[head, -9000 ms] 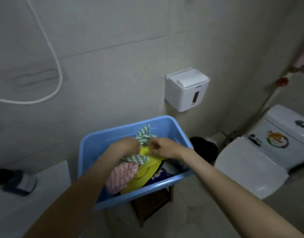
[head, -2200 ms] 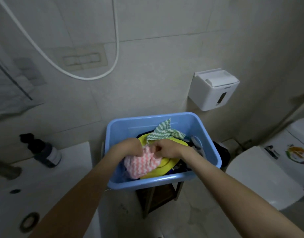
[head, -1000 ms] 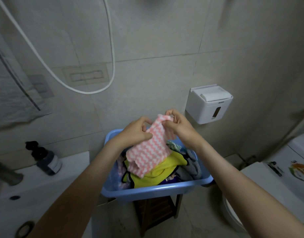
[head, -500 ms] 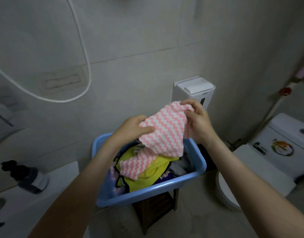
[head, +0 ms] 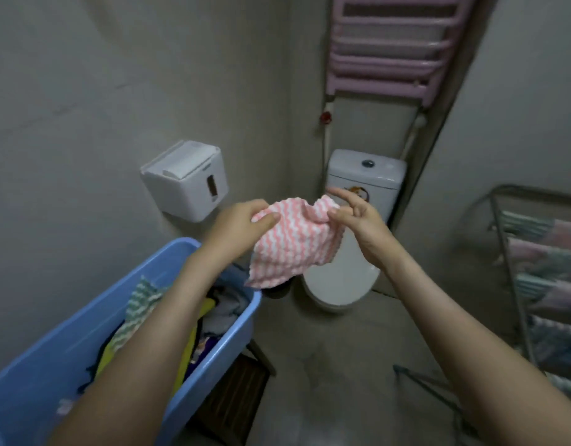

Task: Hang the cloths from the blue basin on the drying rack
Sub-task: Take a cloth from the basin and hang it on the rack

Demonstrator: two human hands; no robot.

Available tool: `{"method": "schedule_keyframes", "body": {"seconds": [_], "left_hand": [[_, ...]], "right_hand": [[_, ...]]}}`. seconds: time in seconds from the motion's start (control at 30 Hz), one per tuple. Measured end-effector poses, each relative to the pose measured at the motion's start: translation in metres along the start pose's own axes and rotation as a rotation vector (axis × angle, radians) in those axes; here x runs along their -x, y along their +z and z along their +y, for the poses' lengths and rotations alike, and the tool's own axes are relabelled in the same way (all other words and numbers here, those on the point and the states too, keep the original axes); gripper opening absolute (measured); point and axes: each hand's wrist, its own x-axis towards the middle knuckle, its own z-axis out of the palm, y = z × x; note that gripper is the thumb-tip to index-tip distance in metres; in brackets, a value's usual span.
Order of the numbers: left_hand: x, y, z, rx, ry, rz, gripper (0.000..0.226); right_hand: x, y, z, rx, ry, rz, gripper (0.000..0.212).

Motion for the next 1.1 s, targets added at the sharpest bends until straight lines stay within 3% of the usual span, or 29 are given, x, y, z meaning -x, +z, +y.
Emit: {"method": "schedule_keyframes", "body": {"seconds": [0.1, 0.27, 0.4, 0.5, 0.63, 0.73, 0.97, 1.1], "left_hand": [[-0.013, 0.03, 0.037, 0.004, 0.079, -0.07, 0.033], [-0.02, 0.094, 0.109, -0.014, 0.158, -0.181, 0.019], [-0.012, 0.154, 0.172, -0.033, 0.203, -0.268, 0.027], [0.001, 0.195, 0.214, 0.06, 0.233, -0.333, 0.016], [0.025, 0.248, 0.267, 0.43, 0.098, -0.473, 0.01], [0.046, 0.28, 0.303, 0.545, 0.098, -0.524, 0.007], [0.08, 0.337, 0.356, 0.534, 0.164, -0.728, 0.01], [0.092, 0.374, 0.372, 0.493, 0.145, -0.875, 0.011]], "right_hand": [[0.028, -0.054, -0.004, 0.022, 0.007, 0.19, 0.041], [0.102, -0.145, -0.005, 0.139, -0.013, 0.503, 0.017], [0.176, -0.214, -0.011, 0.181, -0.033, 0.752, 0.029], [0.232, -0.252, -0.015, 0.186, -0.026, 0.93, 0.029], [0.293, -0.288, -0.018, 0.18, -0.015, 1.049, 0.025], [0.326, -0.306, -0.019, 0.112, -0.017, 1.12, 0.021], [0.39, -0.352, -0.011, 0.169, -0.032, 1.328, 0.008], [0.411, -0.374, 0.006, 0.2, 0.03, 1.469, 0.019]]}}
